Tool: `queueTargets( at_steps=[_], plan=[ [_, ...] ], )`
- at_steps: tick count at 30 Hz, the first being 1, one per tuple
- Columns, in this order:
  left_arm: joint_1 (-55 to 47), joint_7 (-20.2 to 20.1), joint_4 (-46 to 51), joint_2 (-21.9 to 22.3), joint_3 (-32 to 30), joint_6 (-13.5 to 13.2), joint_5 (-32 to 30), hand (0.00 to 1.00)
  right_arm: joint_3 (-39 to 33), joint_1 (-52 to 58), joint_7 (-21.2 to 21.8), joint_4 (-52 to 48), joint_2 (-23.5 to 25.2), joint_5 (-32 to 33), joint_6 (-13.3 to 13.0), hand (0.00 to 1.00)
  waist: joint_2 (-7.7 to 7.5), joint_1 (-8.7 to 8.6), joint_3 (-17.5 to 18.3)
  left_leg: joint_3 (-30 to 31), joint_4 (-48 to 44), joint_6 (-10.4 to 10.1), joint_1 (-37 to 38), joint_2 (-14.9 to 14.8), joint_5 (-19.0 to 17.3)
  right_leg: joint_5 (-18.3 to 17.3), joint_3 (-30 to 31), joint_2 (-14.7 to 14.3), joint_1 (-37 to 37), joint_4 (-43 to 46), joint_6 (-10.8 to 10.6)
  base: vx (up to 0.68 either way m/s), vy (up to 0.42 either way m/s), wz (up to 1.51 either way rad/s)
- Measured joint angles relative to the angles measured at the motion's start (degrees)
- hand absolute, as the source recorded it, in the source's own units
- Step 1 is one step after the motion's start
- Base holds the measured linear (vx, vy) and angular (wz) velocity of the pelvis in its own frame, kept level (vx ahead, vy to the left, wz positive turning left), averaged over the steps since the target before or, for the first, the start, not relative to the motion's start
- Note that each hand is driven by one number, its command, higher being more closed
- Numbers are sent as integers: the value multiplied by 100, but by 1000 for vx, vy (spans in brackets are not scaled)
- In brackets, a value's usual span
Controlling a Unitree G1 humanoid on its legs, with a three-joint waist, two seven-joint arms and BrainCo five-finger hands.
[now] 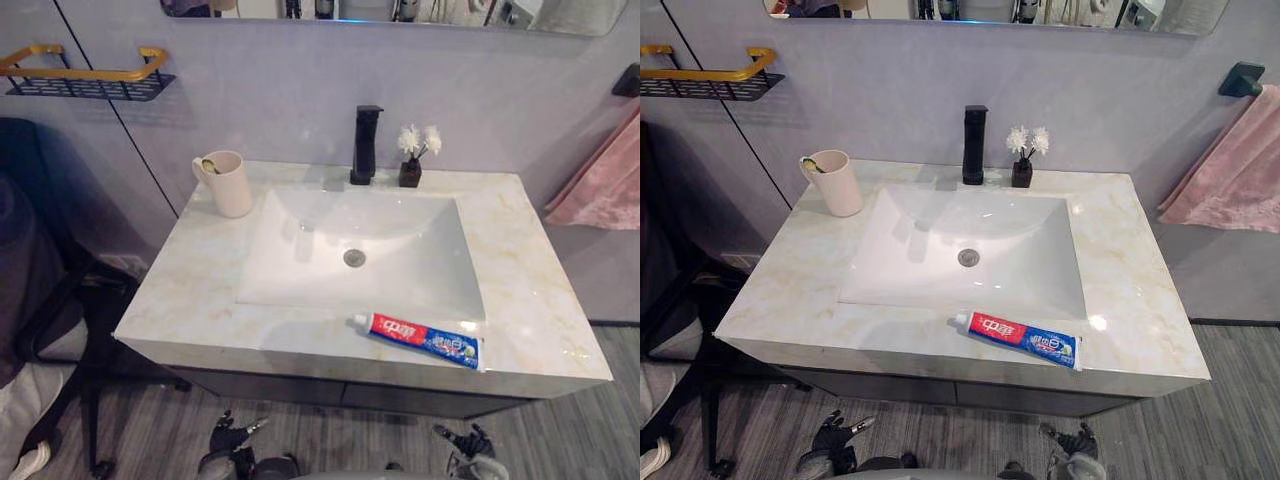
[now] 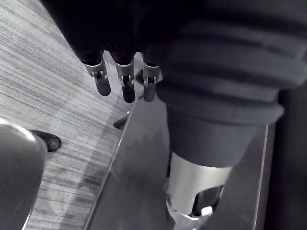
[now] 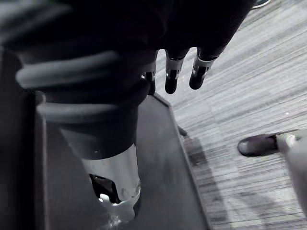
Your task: Organize washtable
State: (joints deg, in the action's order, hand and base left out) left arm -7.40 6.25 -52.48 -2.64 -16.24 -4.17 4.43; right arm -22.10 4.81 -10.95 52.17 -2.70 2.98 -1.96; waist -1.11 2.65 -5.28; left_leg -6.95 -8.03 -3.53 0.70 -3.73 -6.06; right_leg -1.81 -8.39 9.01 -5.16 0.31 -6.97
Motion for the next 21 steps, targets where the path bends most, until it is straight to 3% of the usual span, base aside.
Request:
queueTargets(
  at_steps=[4, 7, 10, 13, 17, 19, 21],
  plan=[
    [-46, 48, 41, -480, -785, 7, 0, 0, -29, 2, -15, -419, -262, 106, -15, 0, 89, 5, 23, 66, 236, -34, 110, -11, 116, 13, -88, -34, -68, -56, 22, -20, -45, 10],
    [-185, 224, 472, -1016, -1490, 15, 4, 0, -45, 156, 3, -568, -380, 105, -28, 0, 105, 115, 16, 67, 348, -84, 142, -25, 149, 18, -97, -55, -65, -98, 37, 0, 0, 0],
    [-509, 434, 2031, -1341, -2039, 12, 20, 0, -53, 386, 8, -873, -386, 105, -20, 0, 102, 165, 16, 91, 386, -85, 133, -7, 151, 26, -127, -44, -74, -173, 48, 7, 1, 2],
    [-652, 542, 3457, -1479, -2214, -7, 75, 0, -54, 571, 13, -1106, -385, 105, -20, 0, 108, 164, 13, 175, 382, -84, 100, 8, 150, 27, -225, -30, -127, -233, 47, 40, 0, 14],
    [-654, 775, 5813, -1581, -2176, -280, 62, 0, -72, 750, 73, -1323, -385, 109, -11, 0, 143, 151, -6, 281, 303, -57, 91, 39, 131, 24, -263, -33, -192, -255, 51, 42, -1, 6],
    [-618, 791, 6523, -1586, -2016, -404, -63, 0, -101, 778, 122, -1353, -387, 111, -13, 0, 162, 136, -5, 387, 303, -47, 94, 62, 125, 23, -270, -27, -206, -256, 54, 6, 2, 4],
    [-544, 801, 7486, -1625, -1364, -567, -389, 0, -121, 825, 127, -1371, -388, 135, -13, 0, 190, 126, -5, 475, 298, -29, 108, 90, 114, 15, -343, -11, -266, -256, 66, -5, 7, 15]
  ],
)
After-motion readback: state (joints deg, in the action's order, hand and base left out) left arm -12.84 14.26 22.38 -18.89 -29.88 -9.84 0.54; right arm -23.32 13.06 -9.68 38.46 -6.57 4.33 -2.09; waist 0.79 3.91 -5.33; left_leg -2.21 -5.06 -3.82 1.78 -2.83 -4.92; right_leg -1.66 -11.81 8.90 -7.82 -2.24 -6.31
